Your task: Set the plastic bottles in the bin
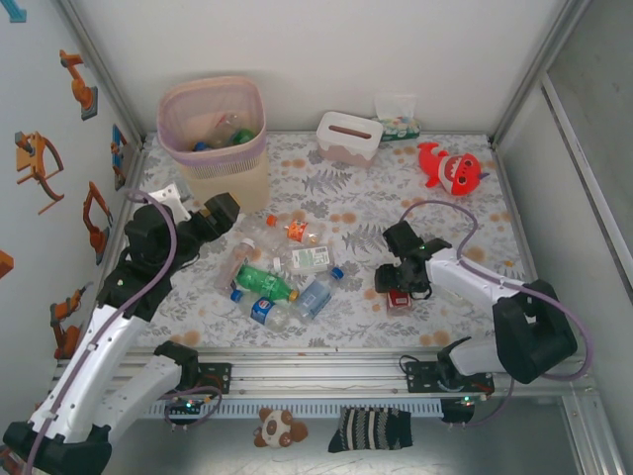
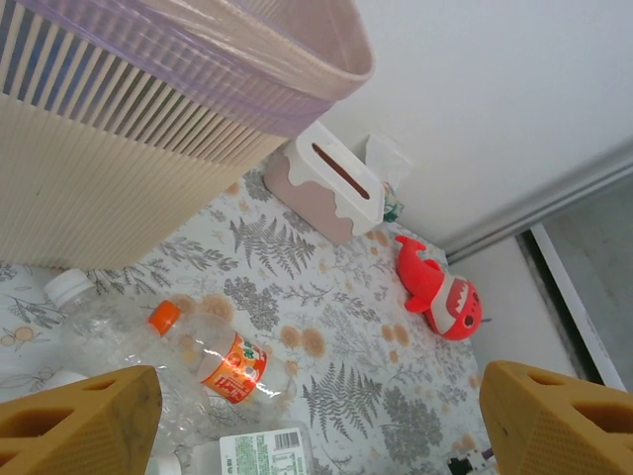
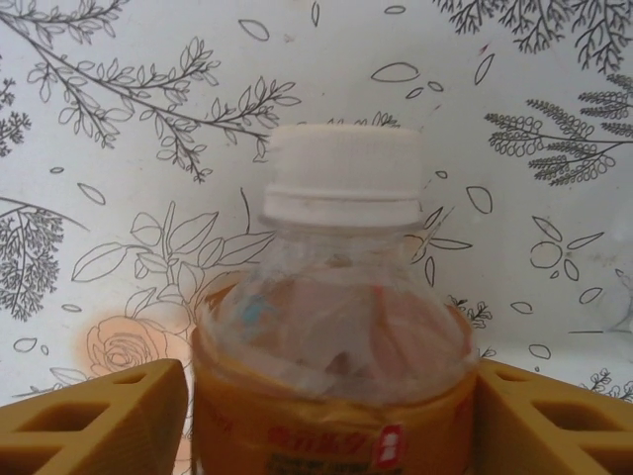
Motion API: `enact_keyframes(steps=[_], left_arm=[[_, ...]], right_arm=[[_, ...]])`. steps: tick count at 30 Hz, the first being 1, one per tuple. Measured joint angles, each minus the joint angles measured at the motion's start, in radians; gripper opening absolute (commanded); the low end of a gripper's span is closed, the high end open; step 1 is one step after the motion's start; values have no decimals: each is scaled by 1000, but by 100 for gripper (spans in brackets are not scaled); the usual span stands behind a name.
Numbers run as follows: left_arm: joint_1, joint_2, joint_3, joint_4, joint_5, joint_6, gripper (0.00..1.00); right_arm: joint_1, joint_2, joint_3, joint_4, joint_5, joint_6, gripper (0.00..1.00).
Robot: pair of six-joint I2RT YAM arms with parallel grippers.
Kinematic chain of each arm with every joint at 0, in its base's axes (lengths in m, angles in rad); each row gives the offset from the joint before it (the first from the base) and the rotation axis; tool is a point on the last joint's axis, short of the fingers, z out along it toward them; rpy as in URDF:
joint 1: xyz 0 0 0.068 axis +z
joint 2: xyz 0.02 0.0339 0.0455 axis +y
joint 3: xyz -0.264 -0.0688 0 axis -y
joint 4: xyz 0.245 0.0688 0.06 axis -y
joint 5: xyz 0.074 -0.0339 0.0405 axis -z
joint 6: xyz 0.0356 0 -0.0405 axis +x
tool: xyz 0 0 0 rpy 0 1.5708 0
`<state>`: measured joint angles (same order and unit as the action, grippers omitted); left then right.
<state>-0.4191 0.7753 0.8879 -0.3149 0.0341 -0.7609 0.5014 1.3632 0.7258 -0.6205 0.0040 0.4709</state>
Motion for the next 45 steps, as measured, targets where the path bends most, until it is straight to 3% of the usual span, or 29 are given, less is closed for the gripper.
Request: enact_keyframes(steps=[7, 15, 28, 34, 45], left_arm=[[-7, 101, 66, 0, -36, -1, 83], [-12, 179, 166, 2, -45, 4, 82], [-14, 127, 137, 117, -43, 70, 81], [-14, 214, 138, 184, 64, 131, 79], [-22, 360, 138, 421, 445, 281, 76]], right_arm=[[0, 5, 0, 9, 17, -2, 52], [0, -2, 3, -2, 15, 4, 50], [0, -117, 68, -3, 13, 0, 48], [0, -198, 124, 0, 13, -4, 48], [0, -333, 265, 87, -31, -50, 48]])
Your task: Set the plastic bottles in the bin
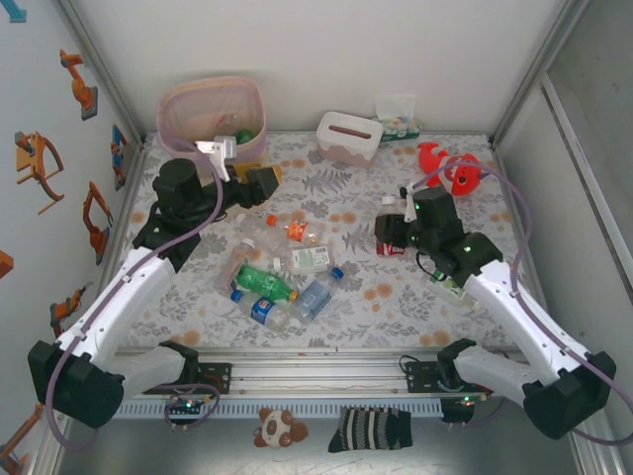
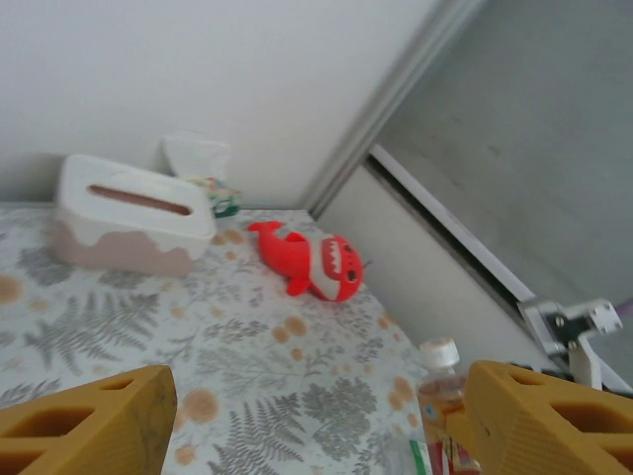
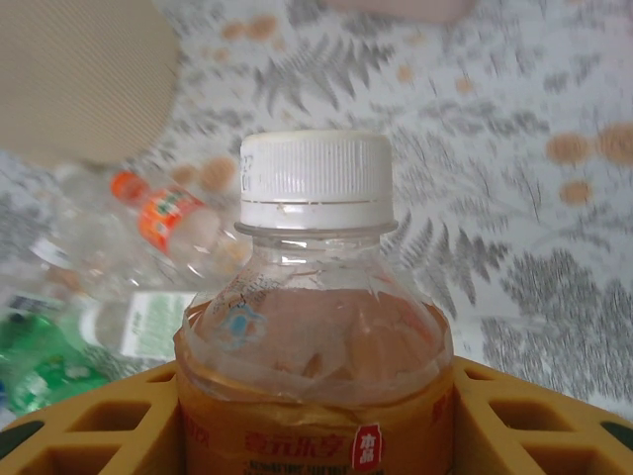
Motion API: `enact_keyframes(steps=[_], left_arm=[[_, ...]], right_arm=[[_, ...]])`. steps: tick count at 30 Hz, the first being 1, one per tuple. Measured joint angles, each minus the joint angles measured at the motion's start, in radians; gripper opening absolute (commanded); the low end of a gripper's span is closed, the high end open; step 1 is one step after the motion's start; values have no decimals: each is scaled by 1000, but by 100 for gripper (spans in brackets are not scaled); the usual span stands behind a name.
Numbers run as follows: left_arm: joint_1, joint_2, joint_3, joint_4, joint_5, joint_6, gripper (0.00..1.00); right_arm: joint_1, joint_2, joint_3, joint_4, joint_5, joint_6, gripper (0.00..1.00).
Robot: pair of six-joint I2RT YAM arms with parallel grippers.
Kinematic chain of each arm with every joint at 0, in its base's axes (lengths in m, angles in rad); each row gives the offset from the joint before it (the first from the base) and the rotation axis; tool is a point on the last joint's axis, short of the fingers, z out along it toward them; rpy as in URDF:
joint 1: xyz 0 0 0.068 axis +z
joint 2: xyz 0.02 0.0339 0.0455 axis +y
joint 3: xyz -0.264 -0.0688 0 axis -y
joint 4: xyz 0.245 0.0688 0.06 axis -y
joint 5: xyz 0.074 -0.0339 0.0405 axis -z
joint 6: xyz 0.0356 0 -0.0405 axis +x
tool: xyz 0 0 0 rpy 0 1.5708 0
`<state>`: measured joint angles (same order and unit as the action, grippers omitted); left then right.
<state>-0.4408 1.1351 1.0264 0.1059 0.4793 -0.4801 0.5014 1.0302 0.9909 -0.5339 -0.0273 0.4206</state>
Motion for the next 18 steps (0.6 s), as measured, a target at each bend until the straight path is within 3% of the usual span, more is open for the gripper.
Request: enact_keyframes(steps=[10, 18], left_arm=[[-34, 31, 0, 150, 227, 119, 76], [-61, 88, 19, 204, 337, 137, 75]], right_arm=[[0, -83, 8, 200, -115, -11, 47], [0, -72, 7, 352, -242, -17, 44]])
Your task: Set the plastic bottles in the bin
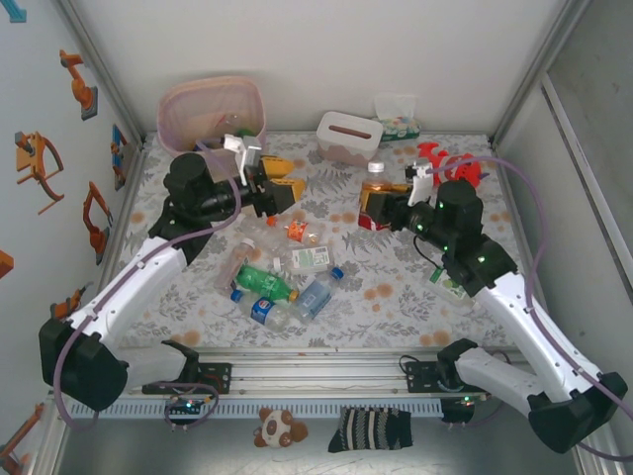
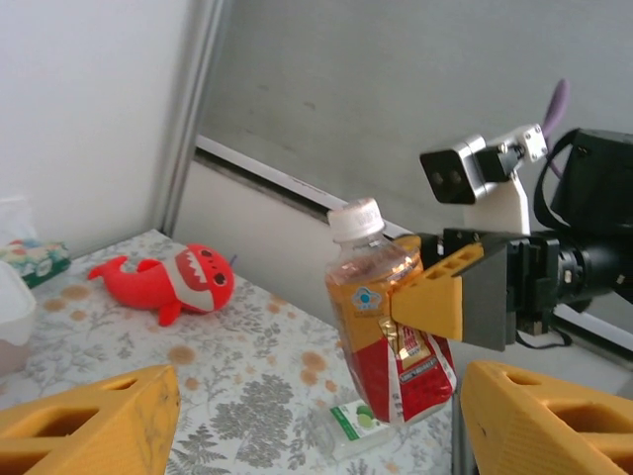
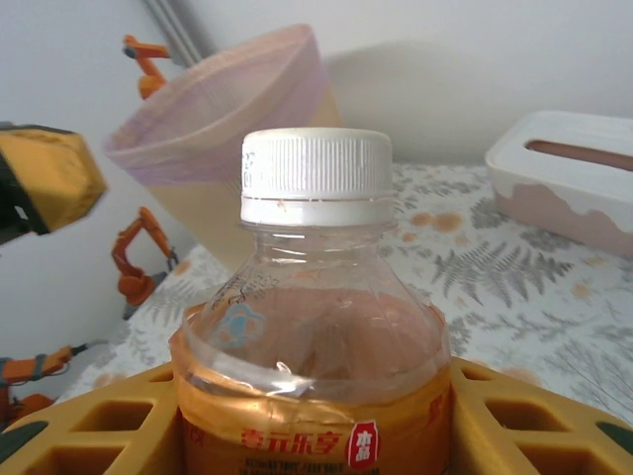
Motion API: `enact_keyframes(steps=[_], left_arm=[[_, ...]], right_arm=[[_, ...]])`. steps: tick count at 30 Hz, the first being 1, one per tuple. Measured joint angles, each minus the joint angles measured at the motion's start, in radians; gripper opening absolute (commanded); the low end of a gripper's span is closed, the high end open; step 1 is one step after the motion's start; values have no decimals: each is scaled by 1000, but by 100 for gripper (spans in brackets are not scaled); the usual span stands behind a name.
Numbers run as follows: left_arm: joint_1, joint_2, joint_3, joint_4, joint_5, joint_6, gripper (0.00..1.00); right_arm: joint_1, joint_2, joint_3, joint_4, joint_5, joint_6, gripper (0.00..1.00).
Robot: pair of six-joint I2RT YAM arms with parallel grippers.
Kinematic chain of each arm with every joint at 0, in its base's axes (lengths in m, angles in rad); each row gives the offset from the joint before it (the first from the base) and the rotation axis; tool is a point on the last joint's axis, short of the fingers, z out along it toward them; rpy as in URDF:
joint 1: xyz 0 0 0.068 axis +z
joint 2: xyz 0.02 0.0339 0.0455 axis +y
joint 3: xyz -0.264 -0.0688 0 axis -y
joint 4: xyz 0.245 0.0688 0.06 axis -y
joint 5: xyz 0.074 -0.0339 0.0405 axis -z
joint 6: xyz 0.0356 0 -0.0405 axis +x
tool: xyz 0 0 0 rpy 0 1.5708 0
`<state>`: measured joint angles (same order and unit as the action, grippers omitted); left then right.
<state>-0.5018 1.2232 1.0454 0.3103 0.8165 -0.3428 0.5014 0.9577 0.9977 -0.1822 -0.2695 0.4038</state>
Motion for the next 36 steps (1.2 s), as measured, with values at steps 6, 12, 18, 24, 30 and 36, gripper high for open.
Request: enact_keyframes(steps=[6, 12, 18, 24, 30, 36], left_arm=[[-77, 1, -1, 38, 42, 64, 76], [-146, 21, 2, 62, 59, 124, 76], [-203, 63, 11, 75, 76, 157, 83], [-236, 66, 47, 82, 95, 174, 84], [-248, 52, 71, 81, 143, 183, 79], [-259, 18, 95, 58, 168, 211, 71]], right_arm=[[0, 9, -6, 106, -82, -1, 42], [0, 8, -15, 247, -205, -1, 38], [1, 7, -2, 357, -323, -10, 37], [24, 29, 71, 432, -458, -13, 36], [89, 36, 108, 444, -529, -93, 35], [149, 36, 122, 392, -522, -212, 32]])
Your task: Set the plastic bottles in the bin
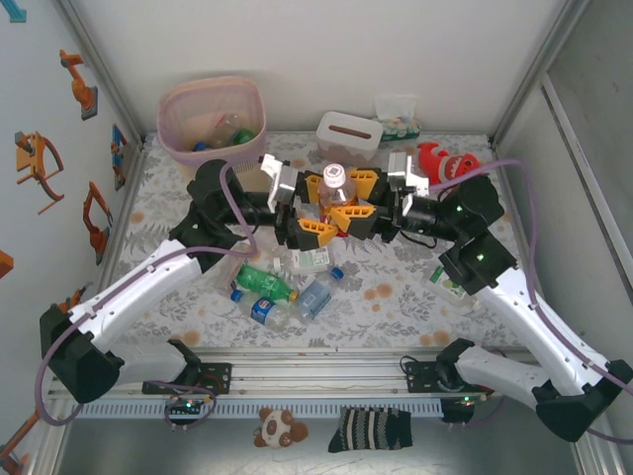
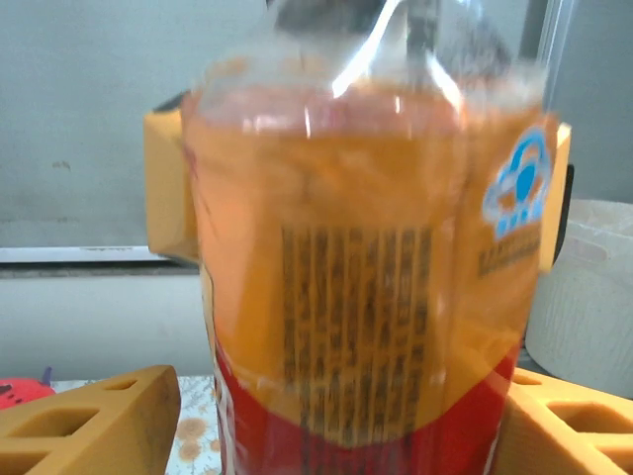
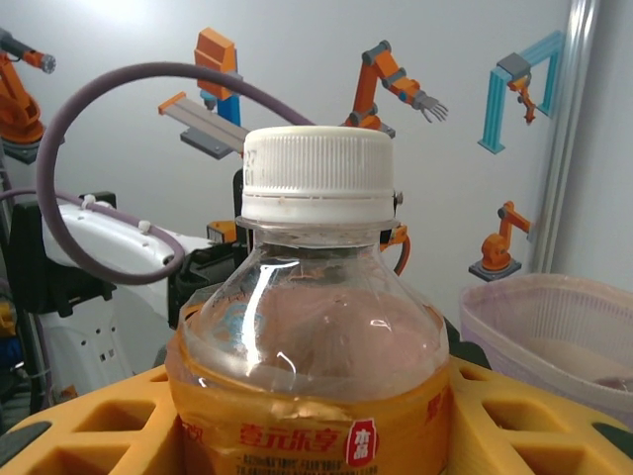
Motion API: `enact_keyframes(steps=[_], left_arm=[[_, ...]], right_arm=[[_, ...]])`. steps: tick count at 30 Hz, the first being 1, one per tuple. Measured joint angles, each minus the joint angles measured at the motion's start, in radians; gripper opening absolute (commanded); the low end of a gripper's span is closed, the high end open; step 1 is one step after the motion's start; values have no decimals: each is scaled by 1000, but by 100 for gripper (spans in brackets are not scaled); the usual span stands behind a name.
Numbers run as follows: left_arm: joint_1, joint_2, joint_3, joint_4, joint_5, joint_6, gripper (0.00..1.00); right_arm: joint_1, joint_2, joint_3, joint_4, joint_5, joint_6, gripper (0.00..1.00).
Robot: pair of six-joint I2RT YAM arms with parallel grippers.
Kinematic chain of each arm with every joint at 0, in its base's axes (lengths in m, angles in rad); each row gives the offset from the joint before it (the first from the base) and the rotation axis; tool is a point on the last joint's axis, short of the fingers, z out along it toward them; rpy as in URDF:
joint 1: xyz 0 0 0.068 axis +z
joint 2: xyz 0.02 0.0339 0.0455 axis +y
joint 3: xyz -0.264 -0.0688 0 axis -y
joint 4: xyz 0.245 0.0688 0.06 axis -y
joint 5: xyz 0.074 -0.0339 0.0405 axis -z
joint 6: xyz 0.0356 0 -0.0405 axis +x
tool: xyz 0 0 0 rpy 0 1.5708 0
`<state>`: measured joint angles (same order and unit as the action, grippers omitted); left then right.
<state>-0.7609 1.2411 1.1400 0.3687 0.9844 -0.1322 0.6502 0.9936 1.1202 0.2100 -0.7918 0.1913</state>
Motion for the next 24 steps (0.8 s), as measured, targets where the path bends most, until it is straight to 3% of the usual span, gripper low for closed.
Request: enact_keyframes(steps=[15, 19, 22, 24], left_arm=[[-4, -27, 6, -25, 0, 39, 50], [-4, -27, 6, -31, 3, 47, 49], [-4, -27, 8, -55, 0, 68, 48], [-5, -28, 13, -87, -12, 92, 47]], right_arm=[[14, 0, 10, -50, 13, -68, 35], [16, 0, 18, -75, 23, -77, 46], [19, -3, 18, -95, 33, -84, 64], [21, -6, 19, -112, 53, -97, 70]])
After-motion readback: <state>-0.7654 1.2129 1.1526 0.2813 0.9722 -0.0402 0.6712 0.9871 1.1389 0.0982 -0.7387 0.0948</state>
